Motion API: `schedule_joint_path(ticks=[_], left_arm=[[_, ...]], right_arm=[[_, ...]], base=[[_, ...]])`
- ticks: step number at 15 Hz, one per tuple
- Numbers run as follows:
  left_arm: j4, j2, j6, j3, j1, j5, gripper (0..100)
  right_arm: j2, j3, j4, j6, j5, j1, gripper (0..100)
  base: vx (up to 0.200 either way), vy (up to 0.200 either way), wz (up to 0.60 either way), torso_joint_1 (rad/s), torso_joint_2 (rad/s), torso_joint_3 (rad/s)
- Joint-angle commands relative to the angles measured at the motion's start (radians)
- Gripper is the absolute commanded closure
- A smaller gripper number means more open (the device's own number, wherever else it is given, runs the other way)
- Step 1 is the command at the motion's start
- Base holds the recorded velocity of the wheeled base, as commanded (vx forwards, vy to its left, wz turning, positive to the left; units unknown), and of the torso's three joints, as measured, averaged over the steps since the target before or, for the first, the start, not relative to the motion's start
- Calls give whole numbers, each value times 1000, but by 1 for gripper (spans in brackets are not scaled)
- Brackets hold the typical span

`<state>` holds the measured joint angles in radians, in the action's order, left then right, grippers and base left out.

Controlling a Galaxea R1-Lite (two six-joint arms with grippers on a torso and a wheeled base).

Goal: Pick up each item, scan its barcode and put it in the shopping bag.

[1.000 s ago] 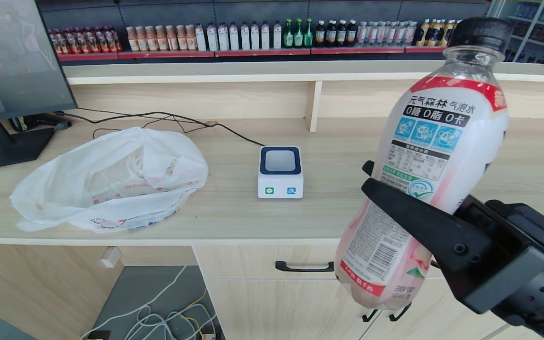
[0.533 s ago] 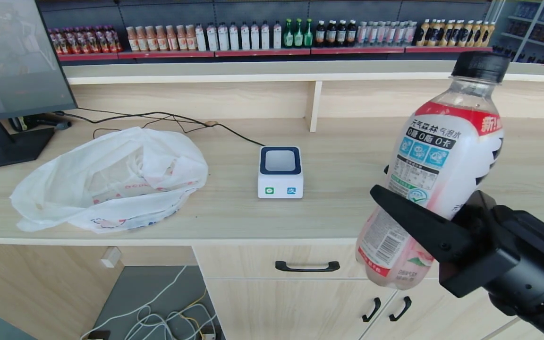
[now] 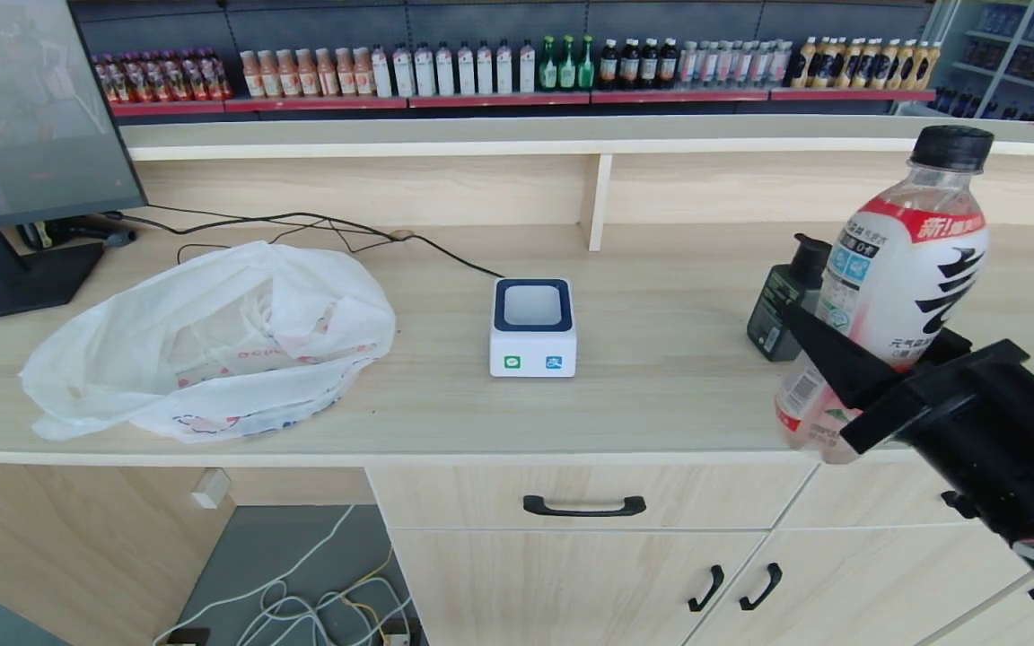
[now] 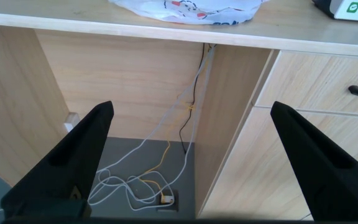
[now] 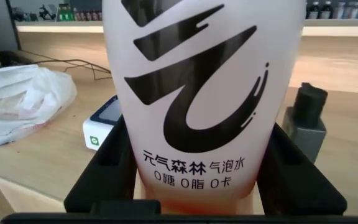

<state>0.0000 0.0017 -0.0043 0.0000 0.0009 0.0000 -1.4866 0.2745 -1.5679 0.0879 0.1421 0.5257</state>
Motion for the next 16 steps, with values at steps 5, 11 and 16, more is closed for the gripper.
schedule_joint_path(ticks=[5, 11, 16], left_arm=[[0, 0, 0, 0, 1, 0, 0], [0, 0, -2, 0, 1, 0, 0], [0, 0, -3, 0, 1, 0, 0]], right_arm=[[-41, 126, -3, 3, 10, -85, 100], [-80, 138, -3, 0, -7, -98, 100], [-89, 169, -3, -5, -9, -121, 100]], base=[[0, 0, 0, 0, 0, 0], [0, 0, 0, 0, 0, 0], [0, 200, 0, -1, 1, 3]])
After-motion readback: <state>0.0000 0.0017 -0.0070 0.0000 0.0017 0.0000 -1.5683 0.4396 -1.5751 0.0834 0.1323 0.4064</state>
